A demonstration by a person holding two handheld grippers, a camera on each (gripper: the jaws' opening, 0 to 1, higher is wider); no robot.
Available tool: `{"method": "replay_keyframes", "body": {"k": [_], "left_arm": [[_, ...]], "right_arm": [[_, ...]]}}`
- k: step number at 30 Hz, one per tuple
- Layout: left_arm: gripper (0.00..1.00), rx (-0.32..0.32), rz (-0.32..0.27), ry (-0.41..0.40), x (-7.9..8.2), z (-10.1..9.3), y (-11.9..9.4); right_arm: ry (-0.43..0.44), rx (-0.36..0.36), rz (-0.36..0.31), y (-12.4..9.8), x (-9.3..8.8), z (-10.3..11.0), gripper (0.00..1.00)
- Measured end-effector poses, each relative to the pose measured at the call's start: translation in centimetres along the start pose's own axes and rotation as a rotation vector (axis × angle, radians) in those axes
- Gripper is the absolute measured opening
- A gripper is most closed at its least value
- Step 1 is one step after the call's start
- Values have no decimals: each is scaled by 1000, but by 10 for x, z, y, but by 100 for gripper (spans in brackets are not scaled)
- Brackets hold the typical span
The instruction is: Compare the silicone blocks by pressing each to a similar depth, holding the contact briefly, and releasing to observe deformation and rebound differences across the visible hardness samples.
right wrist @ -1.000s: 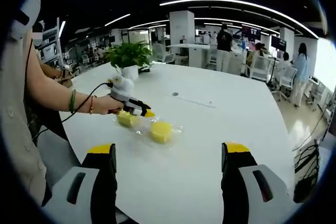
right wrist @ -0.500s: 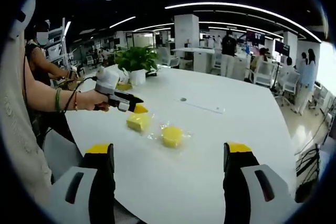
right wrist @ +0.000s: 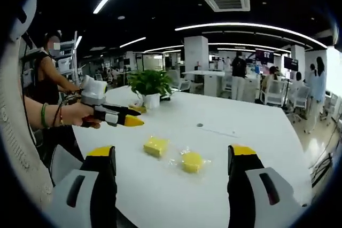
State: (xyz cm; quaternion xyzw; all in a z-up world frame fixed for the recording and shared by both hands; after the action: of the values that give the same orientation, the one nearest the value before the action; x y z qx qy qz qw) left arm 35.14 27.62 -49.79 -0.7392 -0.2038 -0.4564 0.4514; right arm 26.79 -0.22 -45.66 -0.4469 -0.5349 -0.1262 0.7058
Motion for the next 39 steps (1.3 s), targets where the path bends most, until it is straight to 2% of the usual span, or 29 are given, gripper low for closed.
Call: {"method": "replay_keyframes", "body": {"k": [2,4,6,8,9,11,15,18,21,23,26,29,34,39], "left_arm": [[58,-2,-24,5,-3,-3,-17],[61,2,-55,31,-7,-6,-35],[67,13,-64,20,-15,-5,-51],[69,17,-71,7,-21,-4,-61],[70,25,-73,-8,-29,-3,-73],[73,34,-73,-20,-38,-2,-85],[75,53,-64,-45,-59,-2,-111],[77,62,-83,-65,-72,-1,-128],[78,65,-78,-84,-79,2,-138],[77,83,-61,-106,-84,5,-143],[78,91,-61,-121,-85,9,-149],[78,102,-70,-130,-83,14,-152],[78,99,-59,-109,-80,14,-150],[80,76,-65,-98,-76,10,-147]], "right_arm": [[3,2,0,1,-4,7,82],[50,28,-9,1,-8,15,82],[53,38,-10,1,-12,20,84],[97,46,-54,0,-11,24,84],[110,50,-68,0,-11,26,84],[130,67,-92,-1,-12,29,85],[150,112,-66,-1,-19,35,92],[142,118,-78,-3,-23,39,92],[152,119,-77,-5,-26,42,89],[146,102,-48,-5,-31,44,88],[161,111,-5,-5,-38,50,89],[137,114,8,-6,-43,57,86],[78,79,13,-10,-45,62,70],[88,104,14,-10,-43,64,76]]}}
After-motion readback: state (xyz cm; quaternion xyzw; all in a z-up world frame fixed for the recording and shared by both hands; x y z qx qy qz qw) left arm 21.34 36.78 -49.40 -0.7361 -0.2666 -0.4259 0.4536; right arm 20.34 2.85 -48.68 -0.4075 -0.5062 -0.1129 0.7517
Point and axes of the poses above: the point that each gripper's makers call its tool centre point, and the gripper's own axes: y roughly forward along the fingers, z roughly to its left, x roughly out of its top, the point moved 8 cm from there along -y, roughly backward along the fingers, and after that the axes turned 13 degrees about z, right-handed, at the moved point
